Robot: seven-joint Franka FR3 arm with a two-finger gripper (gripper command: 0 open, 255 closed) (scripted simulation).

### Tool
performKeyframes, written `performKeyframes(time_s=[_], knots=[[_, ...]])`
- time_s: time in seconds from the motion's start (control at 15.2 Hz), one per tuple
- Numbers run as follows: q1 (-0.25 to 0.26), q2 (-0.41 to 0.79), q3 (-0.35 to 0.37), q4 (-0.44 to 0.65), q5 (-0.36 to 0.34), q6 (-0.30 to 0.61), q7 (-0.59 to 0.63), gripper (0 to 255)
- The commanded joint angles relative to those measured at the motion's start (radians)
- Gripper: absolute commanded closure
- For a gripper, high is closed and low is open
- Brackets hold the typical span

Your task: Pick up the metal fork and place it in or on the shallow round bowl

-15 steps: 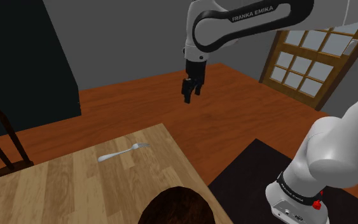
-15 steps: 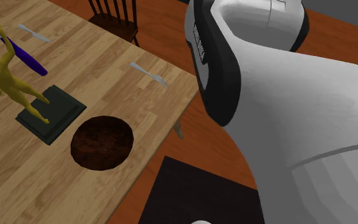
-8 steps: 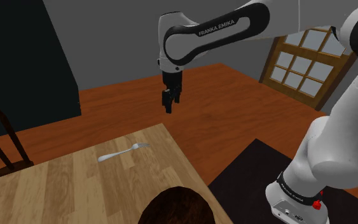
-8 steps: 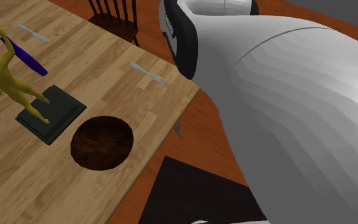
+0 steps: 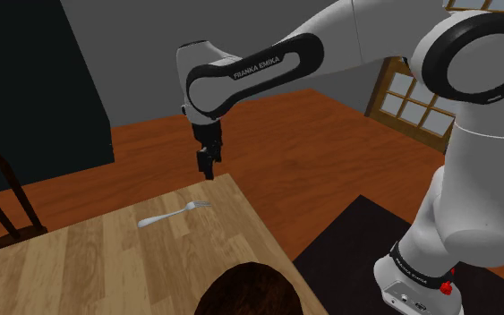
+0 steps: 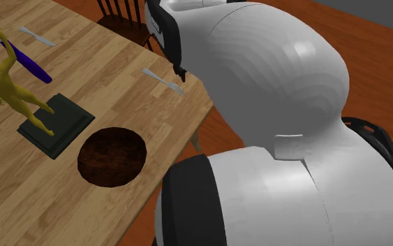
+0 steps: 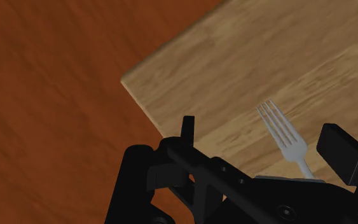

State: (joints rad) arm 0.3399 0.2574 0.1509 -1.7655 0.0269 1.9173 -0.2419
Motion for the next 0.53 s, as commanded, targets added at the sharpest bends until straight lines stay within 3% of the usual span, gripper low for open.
performKeyframes(time_s=[0.0,0.46], knots=[[0.024,0.061,0.017,0.059,-0.017,-0.008,-0.013,0],[0.116,0.278,0.065,0.288,-0.084,-0.057,-0.067,0]])
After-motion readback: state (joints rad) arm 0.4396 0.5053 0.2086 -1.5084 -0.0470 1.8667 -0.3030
